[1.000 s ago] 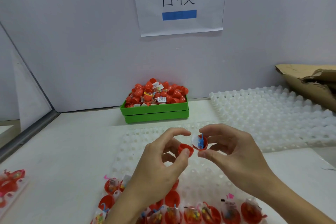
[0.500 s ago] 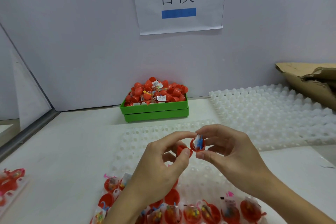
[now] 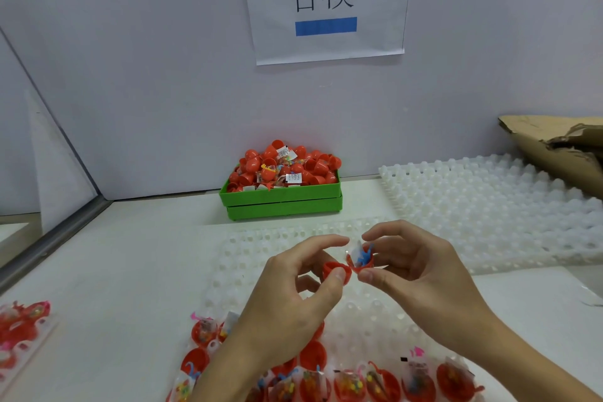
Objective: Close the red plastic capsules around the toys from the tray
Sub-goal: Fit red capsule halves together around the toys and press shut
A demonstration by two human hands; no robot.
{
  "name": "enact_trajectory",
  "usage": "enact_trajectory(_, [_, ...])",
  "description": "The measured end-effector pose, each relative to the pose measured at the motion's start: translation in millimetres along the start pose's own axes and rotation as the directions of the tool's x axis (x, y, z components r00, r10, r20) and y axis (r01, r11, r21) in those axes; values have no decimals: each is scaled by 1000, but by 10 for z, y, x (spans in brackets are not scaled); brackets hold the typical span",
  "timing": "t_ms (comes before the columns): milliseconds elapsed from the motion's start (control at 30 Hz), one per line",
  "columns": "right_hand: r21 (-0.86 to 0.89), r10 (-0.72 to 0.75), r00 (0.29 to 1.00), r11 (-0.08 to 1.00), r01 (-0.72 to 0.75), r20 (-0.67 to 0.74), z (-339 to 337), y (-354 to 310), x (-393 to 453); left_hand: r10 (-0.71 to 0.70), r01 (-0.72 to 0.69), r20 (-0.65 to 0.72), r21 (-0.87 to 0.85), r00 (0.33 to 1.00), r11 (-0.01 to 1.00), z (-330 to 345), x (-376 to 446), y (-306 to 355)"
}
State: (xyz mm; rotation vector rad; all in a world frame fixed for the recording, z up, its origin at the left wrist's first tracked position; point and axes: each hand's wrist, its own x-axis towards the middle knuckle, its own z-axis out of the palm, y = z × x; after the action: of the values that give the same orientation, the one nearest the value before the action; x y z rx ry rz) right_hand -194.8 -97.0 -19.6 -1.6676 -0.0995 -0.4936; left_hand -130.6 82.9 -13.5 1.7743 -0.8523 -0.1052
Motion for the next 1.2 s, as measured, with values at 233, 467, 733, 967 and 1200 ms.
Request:
enact_trajectory(233, [-32,16,1000,999,-16,-23,6,7,1,8,-8,-3,3,1000,1000,1,8,-20])
enact_trajectory(467, [-53,6,999,999,-8,-40,2,13,1,14,-14,-11,26,1000,1000,15,3,-23])
enact_trajectory(733, [-51,-42,994,998,37,-104,12,58,14,-7,4,-94,-30,996,1000,49,22,-18])
enact_trajectory(967, [-33,-95,986,995,91,-136,17,88,16,-44,16,-178,-156,983,988,105,59,13])
enact_trajectory(1200, [-138,-121,988,985,108,-93,32,146,10,-46,17,-168,-172,985,985,154,64,-38])
